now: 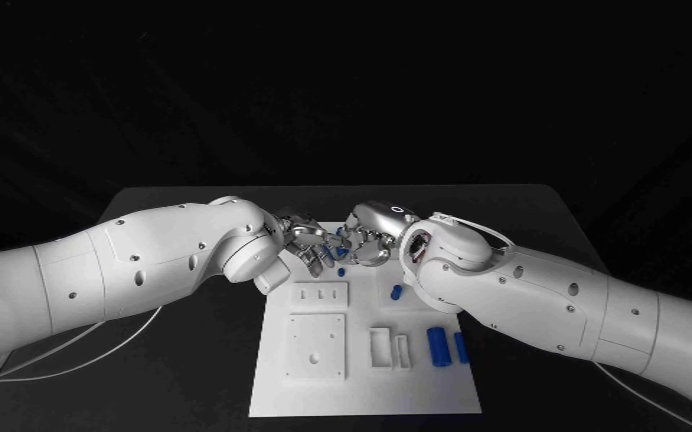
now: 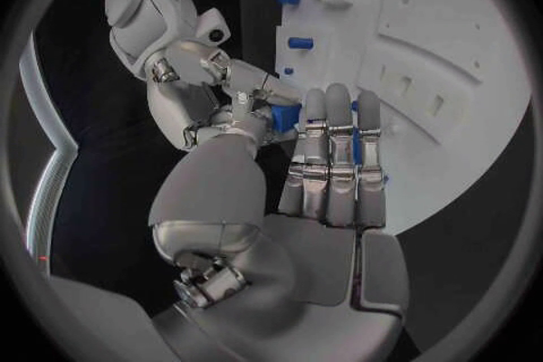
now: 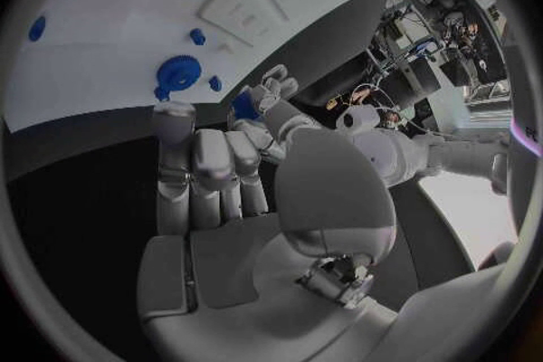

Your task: Assemble the parts on the task board

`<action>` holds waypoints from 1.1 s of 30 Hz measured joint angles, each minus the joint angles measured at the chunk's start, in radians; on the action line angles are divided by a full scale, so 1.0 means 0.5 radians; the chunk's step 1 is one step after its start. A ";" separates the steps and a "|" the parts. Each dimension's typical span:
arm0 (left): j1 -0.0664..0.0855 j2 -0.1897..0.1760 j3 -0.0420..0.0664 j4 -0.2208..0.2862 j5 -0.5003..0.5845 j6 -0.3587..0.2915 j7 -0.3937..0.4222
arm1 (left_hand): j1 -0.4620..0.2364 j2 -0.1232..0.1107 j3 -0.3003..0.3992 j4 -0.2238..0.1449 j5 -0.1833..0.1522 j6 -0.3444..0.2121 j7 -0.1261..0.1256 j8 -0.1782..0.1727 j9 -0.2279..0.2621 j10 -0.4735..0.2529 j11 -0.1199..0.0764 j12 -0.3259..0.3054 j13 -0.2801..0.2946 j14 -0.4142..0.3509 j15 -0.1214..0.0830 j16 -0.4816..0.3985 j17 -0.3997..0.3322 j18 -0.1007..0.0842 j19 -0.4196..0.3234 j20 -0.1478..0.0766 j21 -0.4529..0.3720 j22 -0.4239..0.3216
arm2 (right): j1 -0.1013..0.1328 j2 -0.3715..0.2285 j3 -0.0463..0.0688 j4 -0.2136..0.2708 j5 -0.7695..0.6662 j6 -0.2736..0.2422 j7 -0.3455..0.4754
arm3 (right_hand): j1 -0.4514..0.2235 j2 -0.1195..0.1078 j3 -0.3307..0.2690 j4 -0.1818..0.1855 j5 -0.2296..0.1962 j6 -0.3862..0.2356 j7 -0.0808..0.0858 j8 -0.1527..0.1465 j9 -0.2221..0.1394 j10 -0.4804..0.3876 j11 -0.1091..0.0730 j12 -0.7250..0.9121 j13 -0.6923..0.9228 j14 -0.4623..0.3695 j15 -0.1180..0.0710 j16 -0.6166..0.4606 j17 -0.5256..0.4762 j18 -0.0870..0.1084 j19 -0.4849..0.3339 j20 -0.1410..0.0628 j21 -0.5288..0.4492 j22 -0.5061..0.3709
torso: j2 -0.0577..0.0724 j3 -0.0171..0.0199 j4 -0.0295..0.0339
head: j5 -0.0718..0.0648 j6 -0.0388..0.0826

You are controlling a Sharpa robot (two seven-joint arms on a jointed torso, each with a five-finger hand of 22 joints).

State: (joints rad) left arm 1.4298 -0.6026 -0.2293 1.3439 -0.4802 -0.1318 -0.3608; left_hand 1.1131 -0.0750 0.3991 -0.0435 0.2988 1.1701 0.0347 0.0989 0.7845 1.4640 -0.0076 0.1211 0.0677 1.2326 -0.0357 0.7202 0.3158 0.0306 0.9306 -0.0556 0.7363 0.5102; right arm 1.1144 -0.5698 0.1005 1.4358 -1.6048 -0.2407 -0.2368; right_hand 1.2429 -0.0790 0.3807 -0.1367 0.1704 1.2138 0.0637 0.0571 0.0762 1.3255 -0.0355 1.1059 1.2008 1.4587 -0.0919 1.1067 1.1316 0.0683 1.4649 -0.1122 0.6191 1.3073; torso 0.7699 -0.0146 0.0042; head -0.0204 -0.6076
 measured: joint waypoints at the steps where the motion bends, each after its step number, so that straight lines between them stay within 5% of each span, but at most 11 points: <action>1: 0.001 0.000 0.000 -0.002 0.003 0.000 0.000 | -0.028 -0.008 0.080 -0.072 -0.005 0.007 -0.005 -0.014 -0.001 0.000 0.000 0.000 0.000 0.000 0.000 0.000 0.000 0.000 0.001 0.001 -0.014 -0.011 | -0.001 -0.002 -0.001 -0.002 0.000 0.001 0.000 | 0.003 -0.003 0.000 0.000 0.000 0.000 0.000 0.000 0.000 0.000 0.000 0.000 0.000 0.000 0.000 0.000 0.000 0.000 0.000 0.000 0.000 0.000 | 0.000 0.0000 0.000 | -0.001 0.000; 8: -0.001 0.001 -0.002 -0.009 0.016 0.002 -0.007 | -0.107 -0.056 0.109 -0.085 -0.035 0.042 -0.041 -0.053 -0.036 0.000 0.000 0.010 0.002 0.000 0.000 0.000 0.004 0.000 0.062 0.004 -0.105 -0.082 | -0.001 -0.002 0.001 -0.002 0.000 0.002 0.000 | 0.003 -0.004 -0.002 -0.002 0.000 0.000 0.000 0.008 0.000 0.000 0.000 0.000 0.000 0.000 0.000 0.000 0.000 0.000 0.000 0.000 0.000 0.000 | 0.000 0.0000 0.001 | -0.002 -0.003; 19: 0.000 0.003 -0.001 -0.013 0.019 0.012 -0.023 | -0.108 -0.057 0.100 -0.076 -0.043 0.053 -0.052 -0.059 -0.082 0.000 0.000 0.019 0.002 -0.003 0.003 0.000 0.005 -0.032 0.083 0.004 -0.147 -0.115 | -0.002 -0.001 0.000 -0.003 0.000 0.004 0.000 | -0.001 0.000 -0.003 -0.003 -0.002 0.001 0.000 0.007 0.001 0.000 0.000 0.000 0.000 -0.001 0.001 0.000 0.000 0.000 0.000 0.000 0.000 0.000 | 0.000 0.0006 0.001 | -0.005 -0.008; 25: 0.000 0.005 0.000 -0.014 0.021 0.017 -0.026 | -0.064 -0.014 0.126 -0.101 -0.055 0.053 -0.051 -0.068 -0.100 -0.001 0.001 0.019 0.002 -0.008 0.008 0.000 0.003 -0.032 0.083 0.004 -0.147 -0.109 | -0.003 -0.001 -0.002 -0.003 0.000 0.005 0.000 | -0.003 0.002 -0.002 -0.002 -0.002 0.001 0.000 0.007 0.001 0.000 0.000 0.000 0.000 -0.001 0.002 0.000 0.000 0.000 0.000 0.000 0.000 0.001 | 0.000 0.0004 0.001 | -0.006 -0.007; 33: 0.000 0.007 0.000 -0.017 0.023 0.024 -0.017 | -0.061 0.043 0.126 -0.102 0.061 0.068 0.006 -0.058 -0.064 0.003 -0.002 0.003 0.002 0.015 -0.015 0.013 0.013 -0.031 0.071 -0.007 -0.059 -0.032 | -0.004 0.001 -0.002 -0.005 0.001 0.010 0.000 | -0.004 0.002 0.001 0.001 0.000 0.001 -0.001 0.005 0.001 0.000 0.000 0.000 0.000 -0.002 0.002 0.000 0.000 0.000 0.000 0.000 0.000 0.002 | 0.000 0.0004 0.001 | -0.007 -0.011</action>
State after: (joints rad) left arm 1.4300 -0.5989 -0.2291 1.3356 -0.4687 -0.1198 -0.3691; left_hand 1.0827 -0.0534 0.4619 -0.0947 0.3291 1.2041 0.0376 0.0697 0.7527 1.4657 -0.0089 0.1228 0.0686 1.2401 -0.0430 0.7266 0.3226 0.0150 0.9664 -0.0593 0.7067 0.4945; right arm 1.1123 -0.5692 0.0993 1.4333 -1.6044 -0.2357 -0.2366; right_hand 1.2411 -0.0780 0.3814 -0.1360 0.1706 1.2142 0.0634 0.0595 0.0768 1.3256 -0.0353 1.1059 1.2007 1.4580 -0.0911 1.1067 1.1316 0.0684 1.4649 -0.1122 0.6191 1.3081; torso 0.7700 -0.0144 0.0046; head -0.0238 -0.6130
